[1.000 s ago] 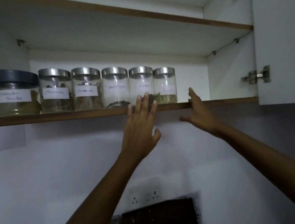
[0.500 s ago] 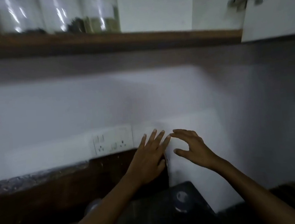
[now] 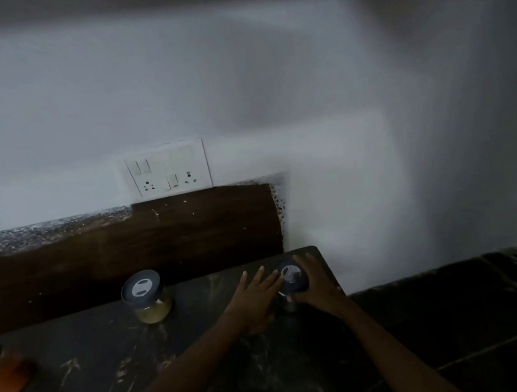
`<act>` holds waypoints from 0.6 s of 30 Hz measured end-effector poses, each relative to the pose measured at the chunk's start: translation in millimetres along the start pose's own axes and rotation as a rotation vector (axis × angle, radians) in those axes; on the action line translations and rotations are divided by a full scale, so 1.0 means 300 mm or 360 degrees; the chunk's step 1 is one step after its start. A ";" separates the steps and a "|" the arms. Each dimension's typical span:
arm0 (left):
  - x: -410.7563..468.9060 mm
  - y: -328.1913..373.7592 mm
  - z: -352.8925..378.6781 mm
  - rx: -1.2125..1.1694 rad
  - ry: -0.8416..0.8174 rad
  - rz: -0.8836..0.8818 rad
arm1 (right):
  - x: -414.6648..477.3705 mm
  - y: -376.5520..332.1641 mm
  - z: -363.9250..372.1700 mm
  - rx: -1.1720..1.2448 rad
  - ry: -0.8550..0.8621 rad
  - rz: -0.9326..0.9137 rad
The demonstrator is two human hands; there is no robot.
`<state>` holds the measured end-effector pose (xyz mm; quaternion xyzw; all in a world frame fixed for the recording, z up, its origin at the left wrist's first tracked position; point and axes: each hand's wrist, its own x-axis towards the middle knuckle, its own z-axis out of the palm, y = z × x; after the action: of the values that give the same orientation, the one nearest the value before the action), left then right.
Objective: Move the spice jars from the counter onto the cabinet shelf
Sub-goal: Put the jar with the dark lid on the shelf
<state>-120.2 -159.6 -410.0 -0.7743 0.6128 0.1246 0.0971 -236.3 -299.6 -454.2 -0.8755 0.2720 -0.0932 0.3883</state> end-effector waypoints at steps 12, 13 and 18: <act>-0.084 -0.031 -0.012 -0.0465 0.0134 -0.0049 | 0.005 -0.037 -0.003 0.0383 0.0197 0.0083; -0.111 -0.041 -0.028 -0.0521 0.0229 -0.0024 | -0.010 -0.080 -0.028 0.0476 0.0157 0.0060; -0.285 -0.093 -0.109 -0.0844 0.0541 0.0183 | -0.088 -0.302 -0.129 0.0770 0.0080 -0.0087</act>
<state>-109.3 -84.0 -352.2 -0.7465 0.6091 0.1541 -0.2189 -236.4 -259.5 -360.3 -0.7615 0.2275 -0.1878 0.5772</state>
